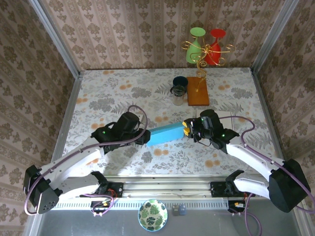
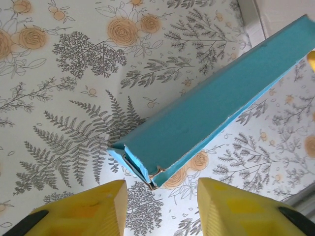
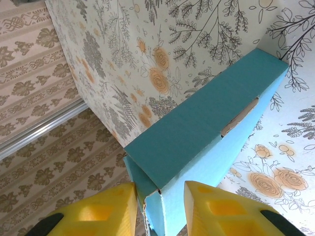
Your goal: Fold the paper box
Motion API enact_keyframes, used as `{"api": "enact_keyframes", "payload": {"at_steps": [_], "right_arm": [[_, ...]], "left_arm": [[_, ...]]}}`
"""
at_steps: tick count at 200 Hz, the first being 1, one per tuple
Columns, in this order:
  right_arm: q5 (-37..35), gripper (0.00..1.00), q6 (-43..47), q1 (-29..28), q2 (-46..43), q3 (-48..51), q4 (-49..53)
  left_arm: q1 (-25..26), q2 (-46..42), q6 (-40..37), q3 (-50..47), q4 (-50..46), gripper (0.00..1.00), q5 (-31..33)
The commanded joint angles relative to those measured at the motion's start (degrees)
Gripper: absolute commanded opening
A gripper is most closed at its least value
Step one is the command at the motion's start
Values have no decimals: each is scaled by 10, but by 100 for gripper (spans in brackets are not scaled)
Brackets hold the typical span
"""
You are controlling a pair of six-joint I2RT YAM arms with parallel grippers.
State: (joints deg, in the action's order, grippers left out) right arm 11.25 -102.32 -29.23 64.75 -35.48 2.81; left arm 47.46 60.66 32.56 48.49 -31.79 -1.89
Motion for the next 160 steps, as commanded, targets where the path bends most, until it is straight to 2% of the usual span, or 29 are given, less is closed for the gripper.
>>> {"api": "enact_keyframes", "payload": {"at_steps": [1, 55, 86, 118, 160], "right_arm": [[8, 32, 7, -1, 14, -1, 49], [6, 30, 8, 0, 11, 2, 61], [7, 29, 10, 0, 13, 0, 63], [5, 28, 11, -1, 16, -1, 59], [4, 27, 10, 0, 15, 1, 59]], "left_arm": [[-17, -25, 47, 0, 17, 43, -35], [-69, -72, 223, -28, 2, 46, -47], [-79, -68, 300, -60, 54, 47, -86], [-85, -57, 328, -71, 48, 46, -98], [-92, -52, 354, -86, 101, 46, -100]]}}
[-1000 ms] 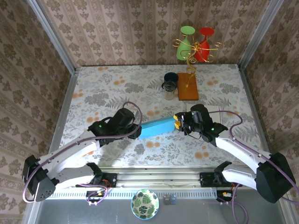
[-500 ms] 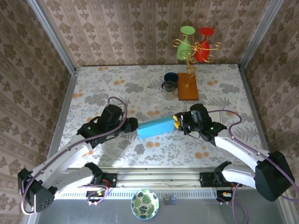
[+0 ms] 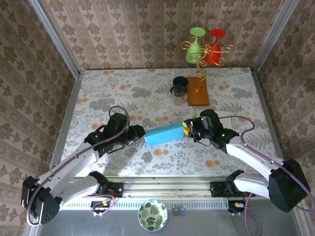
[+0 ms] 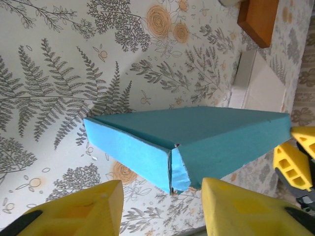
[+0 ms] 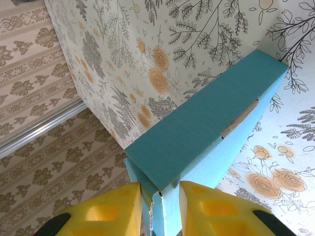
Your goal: Fold the paper box
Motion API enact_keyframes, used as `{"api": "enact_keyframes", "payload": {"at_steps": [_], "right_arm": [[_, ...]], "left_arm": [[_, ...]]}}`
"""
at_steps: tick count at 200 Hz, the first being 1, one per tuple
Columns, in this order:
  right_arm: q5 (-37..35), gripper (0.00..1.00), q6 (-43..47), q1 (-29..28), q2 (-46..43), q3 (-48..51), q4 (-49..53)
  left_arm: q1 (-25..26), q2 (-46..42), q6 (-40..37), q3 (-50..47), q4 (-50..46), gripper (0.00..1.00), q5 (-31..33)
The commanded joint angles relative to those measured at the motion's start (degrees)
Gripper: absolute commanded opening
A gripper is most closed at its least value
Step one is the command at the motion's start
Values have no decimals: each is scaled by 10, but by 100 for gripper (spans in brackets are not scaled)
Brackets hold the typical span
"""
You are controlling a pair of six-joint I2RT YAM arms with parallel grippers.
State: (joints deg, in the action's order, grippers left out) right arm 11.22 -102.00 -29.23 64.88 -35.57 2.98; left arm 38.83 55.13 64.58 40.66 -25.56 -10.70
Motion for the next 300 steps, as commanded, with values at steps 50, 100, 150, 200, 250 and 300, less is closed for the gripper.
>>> {"api": "enact_keyframes", "payload": {"at_steps": [50, 100, 150, 200, 250, 300], "right_arm": [[5, 26, 5, 0, 13, 2, 59], [8, 26, 7, 0, 15, 3, 65], [10, 26, 7, -1, 14, 3, 83], [15, 26, 13, -1, 16, 1, 124], [43, 23, 26, 2, 35, -9, 200], [47, 21, 31, 3, 22, -16, 215]], "left_arm": [[-5, 12, 41, -25, 57, 42, -33], [-6, 24, 44, -44, 81, 39, -42], [-7, 17, 39, -63, 77, 35, -40], [-6, 16, 29, -80, 76, 31, -39], [-14, 25, 16, -99, 90, 21, -45], [-17, 35, 3, -107, 110, 11, -52]]}}
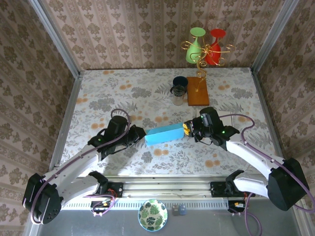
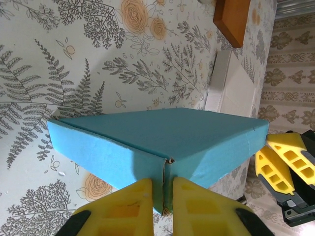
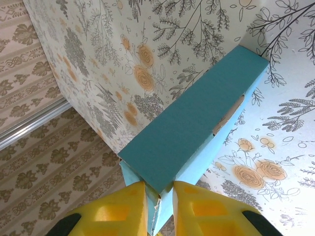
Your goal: Fold the paper box
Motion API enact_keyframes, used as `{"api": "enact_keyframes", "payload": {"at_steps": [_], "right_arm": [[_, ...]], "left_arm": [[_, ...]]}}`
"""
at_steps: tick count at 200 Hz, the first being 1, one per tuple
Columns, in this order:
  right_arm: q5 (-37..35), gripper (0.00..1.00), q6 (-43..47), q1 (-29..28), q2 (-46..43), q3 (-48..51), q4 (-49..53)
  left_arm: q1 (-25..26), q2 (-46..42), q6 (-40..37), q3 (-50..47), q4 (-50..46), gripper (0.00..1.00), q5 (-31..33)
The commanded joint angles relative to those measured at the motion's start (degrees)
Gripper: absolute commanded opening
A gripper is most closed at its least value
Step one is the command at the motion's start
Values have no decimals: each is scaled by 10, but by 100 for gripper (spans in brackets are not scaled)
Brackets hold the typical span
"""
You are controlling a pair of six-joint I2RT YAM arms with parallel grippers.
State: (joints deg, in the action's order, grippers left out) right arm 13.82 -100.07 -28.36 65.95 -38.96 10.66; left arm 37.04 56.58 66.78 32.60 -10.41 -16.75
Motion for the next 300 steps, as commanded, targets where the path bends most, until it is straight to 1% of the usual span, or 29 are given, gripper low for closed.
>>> {"api": "enact_keyframes", "payload": {"at_steps": [1, 21, 48, 69, 86, 107, 128, 144, 157, 181, 197, 210, 239, 255, 260, 262, 264, 265, 266, 267, 268, 269, 273, 288, 294, 300], "right_arm": [[21, 21, 12, -6, 11, 17, 139], [28, 21, 24, -5, 8, 9, 142], [64, 26, 60, 5, 8, 6, 128], [100, 29, 117, 17, 3, -2, 138], [131, 29, 161, 25, -7, 0, 144], [166, 29, 209, 30, -20, 10, 160], [191, 31, 246, 31, -34, 25, 175], [193, 31, 263, 32, -46, 41, 194], [194, 31, 265, 34, -58, 59, 191], [187, 35, 284, 41, -78, 75, 173], [166, 38, 334, 52, -84, 60, 198], [148, 39, 377, 69, -88, 43, 244], [99, 44, 463, 115, -115, -10, 306], [44, 50, 513, 136, -127, -53, 347], [19, 54, 527, 141, -130, -67, 360], [10, 63, 532, 143, -131, -73, 366], [-2, 75, 536, 144, -133, -77, 372], [-7, 78, 538, 145, -133, -80, 374], [-13, 87, 543, 146, -134, -83, 377], [-19, 94, 546, 147, -135, -86, 379], [-24, 97, 549, 148, -136, -89, 382], [-30, 99, 552, 149, -137, -92, 385], [-57, 100, 562, 153, -139, -102, 402], [-188, 100, 576, 163, -153, -143, 463], [-226, 100, 593, 167, -164, -152, 465], [-247, 100, 621, 169, -174, -155, 451]], "left_arm": [[0, 20, -20, -26, -42, 11, 8], [1, 18, -48, -19, -47, 11, 13], [8, 10, -98, -14, -42, 11, 23], [32, 0, -138, -19, -26, 11, 48], [66, -10, -162, -37, 5, 11, 82], [114, -22, -166, -68, 42, 12, 133], [163, -39, -164, -99, 63, 15, 190], [177, -36, -144, -122, 75, 16, 196], [186, -31, -129, -137, 89, 17, 197], [190, -37, -120, -121, 76, 22, 207], [189, -37, -122, -91, 49, 27, 217], [182, -26, -125, -70, 39, 29, 215], [142, -7, -140, -31, 38, 30, 189], [105, -4, -168, -9, 43, 35, 172], [89, -3, -180, 1, 41, 37, 163], [82, -2, -186, 4, 39, 43, 159], [76, -2, -193, 10, 37, 55, 156], [73, -1, -197, 12, 35, 64, 155], [70, 0, -200, 14, 34, 82, 152], [66, 0, -204, 16, 34, 90, 151], [63, 1, -207, 19, 33, 95, 149], [59, 1, -211, 21, 32, 98, 148], [45, 4, -226, 30, 24, 100, 142], [-10, 9, -265, 70, -22, 100, 154], [-31, 11, -282, 82, -29, 100, 155], [-55, 12, -306, 89, -27, 100, 145]]}}
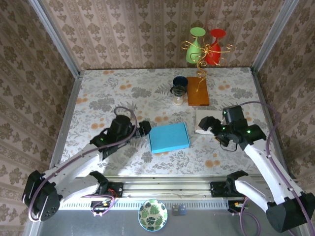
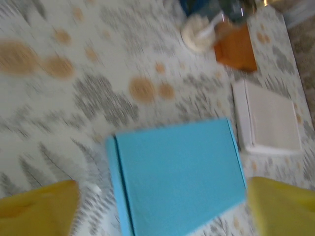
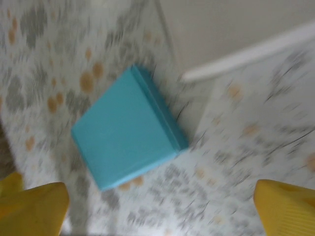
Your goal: Fold the paper box
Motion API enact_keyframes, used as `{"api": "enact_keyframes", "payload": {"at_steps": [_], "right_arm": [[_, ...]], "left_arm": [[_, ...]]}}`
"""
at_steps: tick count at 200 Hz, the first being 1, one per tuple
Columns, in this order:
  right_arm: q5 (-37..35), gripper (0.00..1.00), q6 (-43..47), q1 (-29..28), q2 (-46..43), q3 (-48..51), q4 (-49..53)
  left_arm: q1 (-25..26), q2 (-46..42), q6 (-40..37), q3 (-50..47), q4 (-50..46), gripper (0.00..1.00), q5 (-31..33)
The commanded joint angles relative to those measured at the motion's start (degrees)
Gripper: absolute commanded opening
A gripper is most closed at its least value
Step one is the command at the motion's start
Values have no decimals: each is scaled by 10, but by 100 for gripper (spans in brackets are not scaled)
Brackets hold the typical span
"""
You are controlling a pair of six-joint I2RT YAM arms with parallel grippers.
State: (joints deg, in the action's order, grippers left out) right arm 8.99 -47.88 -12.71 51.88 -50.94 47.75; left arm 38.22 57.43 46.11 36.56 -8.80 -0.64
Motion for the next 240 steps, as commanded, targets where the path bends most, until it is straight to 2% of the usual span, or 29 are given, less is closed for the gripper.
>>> {"api": "enact_keyframes", "payload": {"at_steps": [1, 19, 26, 35, 44, 51, 72, 85, 106, 121, 158, 203, 231, 240], "right_arm": [[-202, 100, 103, 13, -36, -35, 77], [-312, 100, 137, 16, -75, -28, 36], [-360, 100, 149, 17, -91, -10, 6], [-389, 100, 192, 22, -113, 26, -54], [-392, 100, 253, 25, -146, 89, -156], [-402, 100, 282, 25, -170, 135, -227], [-402, 100, 349, 35, -194, 254, -388], [-385, 100, 367, 44, -175, 300, -430], [-348, 100, 381, 63, -111, 335, -487], [-324, 100, 407, 67, -67, 370, -587], [-251, 100, 444, 108, 51, 362, -736], [-202, 100, 439, 137, 182, 337, -890], [-172, 100, 411, 143, 246, 321, -950], [-167, 100, 412, 142, 273, 324, -981]], "left_arm": [[-70, 3, -104, 51, -42, 100, -18], [-115, 1, -174, 68, -45, 100, -8], [-130, 2, -191, 74, -55, 100, 27], [-135, 6, -204, 76, -64, 100, 104], [-137, 12, -220, 71, -61, 100, 173], [-143, 17, -241, 64, -49, 100, 201], [-160, 31, -327, 29, 1, 100, 251], [-179, 37, -372, -1, 44, 100, 257], [-215, 49, -424, -36, 93, 100, 233], [-247, 65, -458, -62, 141, 100, 183], [-311, 127, -475, -128, 294, 100, 86], [-350, 204, -494, -101, 381, 100, 20], [-372, 253, -499, -89, 453, 100, -18], [-378, 281, -496, -101, 507, 100, -19]]}}
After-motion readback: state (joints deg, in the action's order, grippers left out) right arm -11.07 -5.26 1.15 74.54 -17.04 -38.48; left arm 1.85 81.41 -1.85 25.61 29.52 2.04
